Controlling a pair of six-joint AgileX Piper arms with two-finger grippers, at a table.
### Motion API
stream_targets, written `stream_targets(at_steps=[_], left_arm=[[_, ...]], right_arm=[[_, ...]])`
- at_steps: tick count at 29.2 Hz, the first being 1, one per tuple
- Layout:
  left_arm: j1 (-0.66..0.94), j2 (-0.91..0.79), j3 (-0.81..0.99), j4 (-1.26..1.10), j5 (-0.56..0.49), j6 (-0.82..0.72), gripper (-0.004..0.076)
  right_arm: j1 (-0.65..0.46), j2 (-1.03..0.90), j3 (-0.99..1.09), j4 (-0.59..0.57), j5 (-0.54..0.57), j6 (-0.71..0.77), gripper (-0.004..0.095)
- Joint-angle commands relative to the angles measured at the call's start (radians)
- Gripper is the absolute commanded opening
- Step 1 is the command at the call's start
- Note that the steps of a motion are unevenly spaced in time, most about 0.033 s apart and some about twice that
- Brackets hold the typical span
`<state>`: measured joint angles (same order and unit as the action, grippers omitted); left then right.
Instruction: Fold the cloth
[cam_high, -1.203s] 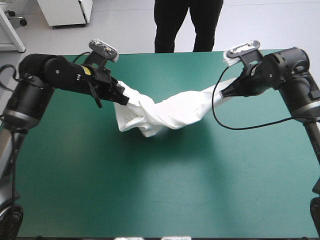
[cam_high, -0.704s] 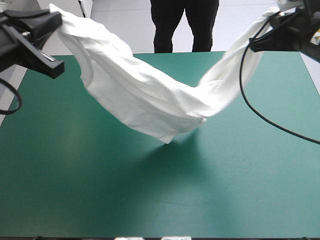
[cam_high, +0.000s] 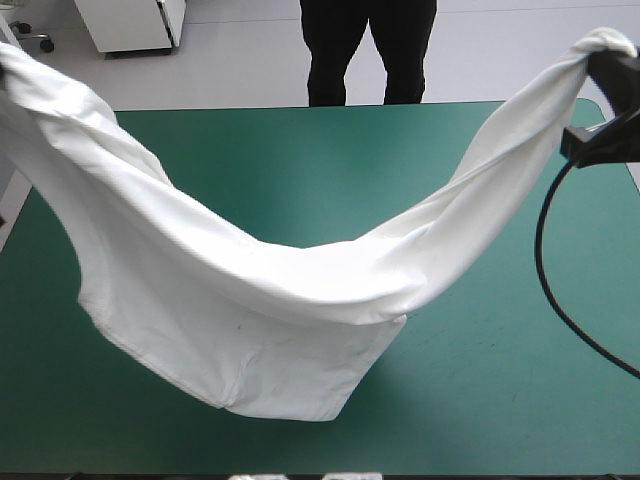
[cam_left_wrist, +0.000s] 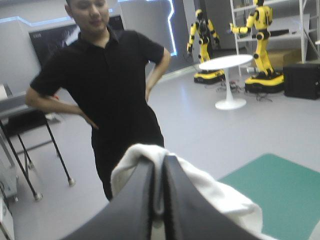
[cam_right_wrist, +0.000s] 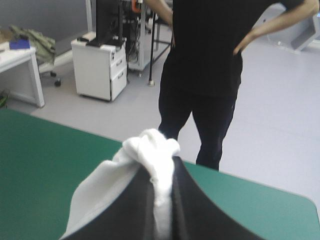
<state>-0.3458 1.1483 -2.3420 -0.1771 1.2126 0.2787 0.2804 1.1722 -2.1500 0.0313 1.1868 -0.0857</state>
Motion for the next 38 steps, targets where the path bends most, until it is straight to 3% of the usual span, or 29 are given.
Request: stream_targets(at_steps=[1,6,15,24,31,35,38], left_arm=[[-0.003,0.006,0.115,0.061,-0.004,-0.076,-0.0009],[-0.003,0.008,0.319,0.189,0.011,-0.125,-0.0009],[-0.003,0.162,0.634,0.247,-0.173,-0.132,-0.0009],[-0.001,0.394,0.678,0.327,-0.477,-0.132,-0.0009],[-0.001,0.537,0.678,0.319,-0.494,-0.132,0.0],[-0.001,0.57,0.678,0.293,-0.488,-0.094,0.0129],[-0.001,0.575,0.678,0.306,-0.487,-0.089,0.0341]], right_arm=[[0.001,-0.007,0.097,0.003,-0.001,-0.005,-0.0018],[0.001,0.002,0.294,-0.004,-0.023,-0.012,-0.0017],[0.001,0.205,0.432,-0.092,-0.149,-0.012,-0.0017],[0.001,0.446,0.43,-0.155,-0.338,-0.01,-0.0017],[0.001,0.572,0.43,-0.173,-0.353,-0.001,-0.0016],[-0.001,0.603,0.43,-0.183,-0.352,0.004,0.0068],[-0.016,0.603,0.426,-0.18,-0.378,0.004,0.0267]])
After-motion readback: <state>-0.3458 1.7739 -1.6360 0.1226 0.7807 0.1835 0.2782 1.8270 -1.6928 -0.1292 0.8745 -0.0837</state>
